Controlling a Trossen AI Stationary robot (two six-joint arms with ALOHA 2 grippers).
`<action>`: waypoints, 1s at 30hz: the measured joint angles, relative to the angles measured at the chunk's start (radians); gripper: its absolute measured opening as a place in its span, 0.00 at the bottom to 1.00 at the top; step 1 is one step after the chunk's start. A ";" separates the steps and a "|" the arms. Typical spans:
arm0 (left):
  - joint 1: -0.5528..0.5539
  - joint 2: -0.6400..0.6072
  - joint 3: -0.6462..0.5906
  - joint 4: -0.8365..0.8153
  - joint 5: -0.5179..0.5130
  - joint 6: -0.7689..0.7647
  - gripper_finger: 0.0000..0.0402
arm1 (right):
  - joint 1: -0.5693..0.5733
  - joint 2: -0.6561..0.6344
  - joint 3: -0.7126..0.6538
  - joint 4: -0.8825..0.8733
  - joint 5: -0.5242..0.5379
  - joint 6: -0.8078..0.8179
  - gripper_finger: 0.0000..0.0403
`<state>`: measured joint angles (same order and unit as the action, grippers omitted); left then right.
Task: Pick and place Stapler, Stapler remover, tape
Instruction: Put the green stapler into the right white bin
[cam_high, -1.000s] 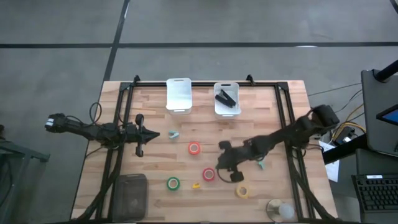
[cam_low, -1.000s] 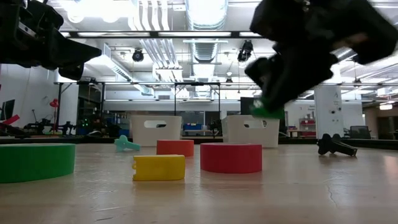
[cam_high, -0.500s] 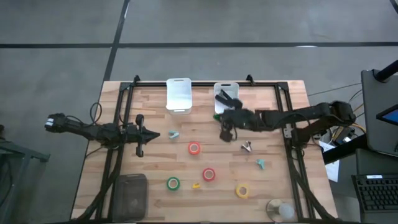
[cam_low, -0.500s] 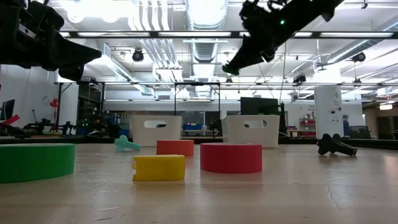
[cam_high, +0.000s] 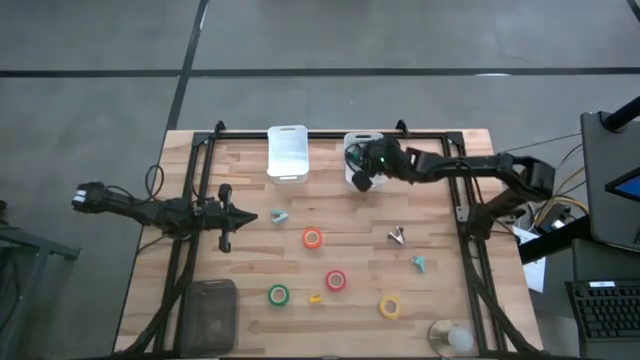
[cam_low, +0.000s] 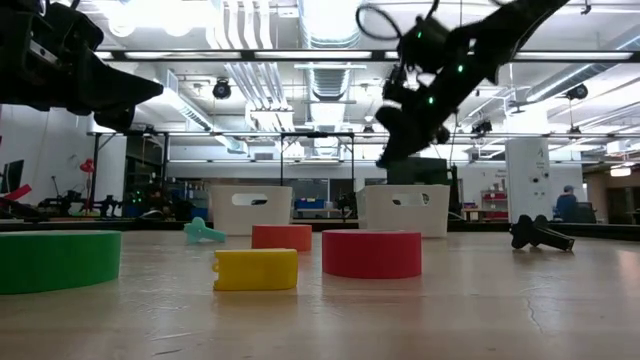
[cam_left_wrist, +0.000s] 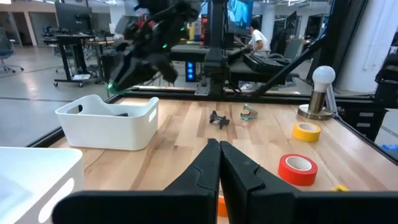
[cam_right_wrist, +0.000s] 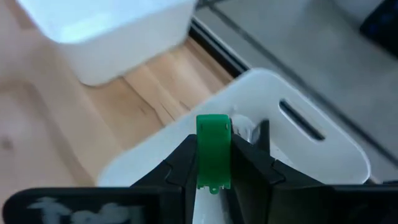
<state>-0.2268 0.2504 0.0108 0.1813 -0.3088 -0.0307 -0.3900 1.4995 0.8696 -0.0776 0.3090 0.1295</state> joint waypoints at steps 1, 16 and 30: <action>0.000 0.000 0.000 0.000 0.000 0.000 0.03 | -0.021 0.015 0.001 -0.001 -0.021 -0.001 0.20; 0.000 0.000 0.000 -0.005 0.000 0.000 0.03 | -0.238 0.210 0.091 -0.060 -0.152 0.009 0.22; 0.000 0.000 0.000 -0.002 0.000 0.000 0.03 | -0.247 0.236 0.105 -0.085 -0.022 -0.008 0.22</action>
<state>-0.2264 0.2504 0.0106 0.1791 -0.3088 -0.0307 -0.6369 1.7359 0.9745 -0.1623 0.2874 0.1218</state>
